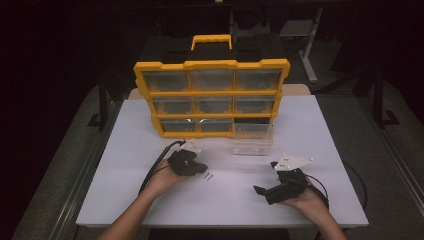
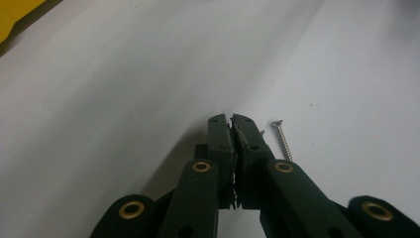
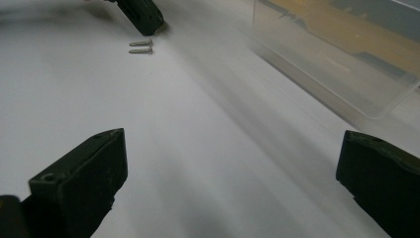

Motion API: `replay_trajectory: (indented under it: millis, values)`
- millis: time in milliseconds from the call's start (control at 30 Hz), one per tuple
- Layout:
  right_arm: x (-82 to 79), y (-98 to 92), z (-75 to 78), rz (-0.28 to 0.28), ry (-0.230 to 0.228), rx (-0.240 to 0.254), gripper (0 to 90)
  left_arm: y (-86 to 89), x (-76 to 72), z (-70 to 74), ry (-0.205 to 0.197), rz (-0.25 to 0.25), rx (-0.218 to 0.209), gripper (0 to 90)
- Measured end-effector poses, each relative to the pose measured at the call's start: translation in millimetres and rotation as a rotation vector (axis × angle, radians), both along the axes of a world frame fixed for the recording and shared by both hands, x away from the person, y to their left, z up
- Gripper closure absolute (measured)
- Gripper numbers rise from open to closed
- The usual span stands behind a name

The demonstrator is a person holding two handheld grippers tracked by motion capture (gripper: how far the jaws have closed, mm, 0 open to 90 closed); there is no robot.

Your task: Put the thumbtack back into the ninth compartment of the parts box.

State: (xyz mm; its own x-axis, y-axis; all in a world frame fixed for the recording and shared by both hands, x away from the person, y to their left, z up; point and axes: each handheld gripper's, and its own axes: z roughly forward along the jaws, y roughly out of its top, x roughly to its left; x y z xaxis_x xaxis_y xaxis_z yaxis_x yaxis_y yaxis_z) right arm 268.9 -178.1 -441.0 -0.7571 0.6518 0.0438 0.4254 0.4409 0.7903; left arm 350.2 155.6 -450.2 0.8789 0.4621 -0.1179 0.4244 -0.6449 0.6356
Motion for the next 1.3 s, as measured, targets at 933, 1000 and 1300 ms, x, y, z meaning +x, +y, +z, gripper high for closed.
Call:
replay_trajectory:
  millis: [933,1000,1300]
  values:
    - [0.9,-2.5,-3.8,-0.002,0.002,0.013,0.0,-5.2,10.3,24.9,-0.004,-0.099,-0.049,87.2]
    - [1.0,-2.4,-3.9,-0.002,0.003,0.013,0.0,-6.5,11.6,27.0,-0.007,-0.103,-0.052,87.2]
    - [1.0,-2.5,-3.5,0.000,0.003,0.017,0.0,-15.4,16.7,39.8,-0.017,-0.137,-0.060,87.2]
